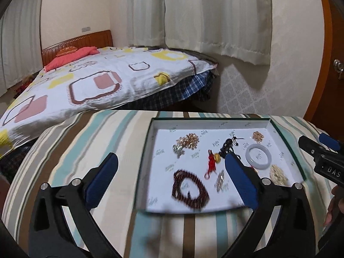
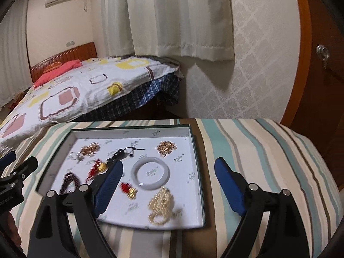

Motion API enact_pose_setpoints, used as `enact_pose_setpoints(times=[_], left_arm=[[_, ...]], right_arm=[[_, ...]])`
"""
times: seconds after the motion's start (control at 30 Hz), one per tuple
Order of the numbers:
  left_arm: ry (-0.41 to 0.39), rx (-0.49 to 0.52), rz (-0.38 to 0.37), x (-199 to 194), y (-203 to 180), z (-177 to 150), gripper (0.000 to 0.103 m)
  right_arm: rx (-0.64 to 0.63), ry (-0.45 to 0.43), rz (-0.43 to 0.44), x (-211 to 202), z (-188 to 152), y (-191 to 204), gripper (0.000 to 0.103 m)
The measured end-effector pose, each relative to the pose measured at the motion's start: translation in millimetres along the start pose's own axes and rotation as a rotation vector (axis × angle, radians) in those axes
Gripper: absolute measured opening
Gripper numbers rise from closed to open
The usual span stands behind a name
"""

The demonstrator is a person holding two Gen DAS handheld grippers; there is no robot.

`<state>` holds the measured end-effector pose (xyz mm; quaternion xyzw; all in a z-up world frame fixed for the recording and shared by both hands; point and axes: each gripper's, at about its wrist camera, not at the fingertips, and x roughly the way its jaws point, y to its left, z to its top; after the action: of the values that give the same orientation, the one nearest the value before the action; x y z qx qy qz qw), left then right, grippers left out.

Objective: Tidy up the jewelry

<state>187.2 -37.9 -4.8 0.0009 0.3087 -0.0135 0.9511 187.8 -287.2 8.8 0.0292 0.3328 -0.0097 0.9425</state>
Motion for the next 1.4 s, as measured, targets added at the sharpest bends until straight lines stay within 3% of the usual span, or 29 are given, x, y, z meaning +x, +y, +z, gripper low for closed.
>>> enact_pose_setpoints(times=[0.4, 0.7, 1.1, 1.4], left_arm=[[-0.059, 0.011, 0.058, -115.1, 15.5, -32.9, 0.099], [-0.119, -0.017, 0.06, -189.0, 31.9, -47.2, 0.099], [-0.153, -0.052, 0.032, -234.7, 39.1, -52.1, 0.099], [-0.163, -0.048, 0.021, -244.4, 37.4, -53.7, 0.099]], right_arm=[[-0.005, -0.098, 0.011, -104.9, -29.1, 12.8, 0.085], [0.003, -0.15, 0.024, -164.1, -40.3, 13.4, 0.085], [-0.019, -0.235, 0.015, -218.5, -46.5, 21.3, 0.086], [-0.017, -0.246, 0.015, -229.3, -51.3, 21.1, 0.086]])
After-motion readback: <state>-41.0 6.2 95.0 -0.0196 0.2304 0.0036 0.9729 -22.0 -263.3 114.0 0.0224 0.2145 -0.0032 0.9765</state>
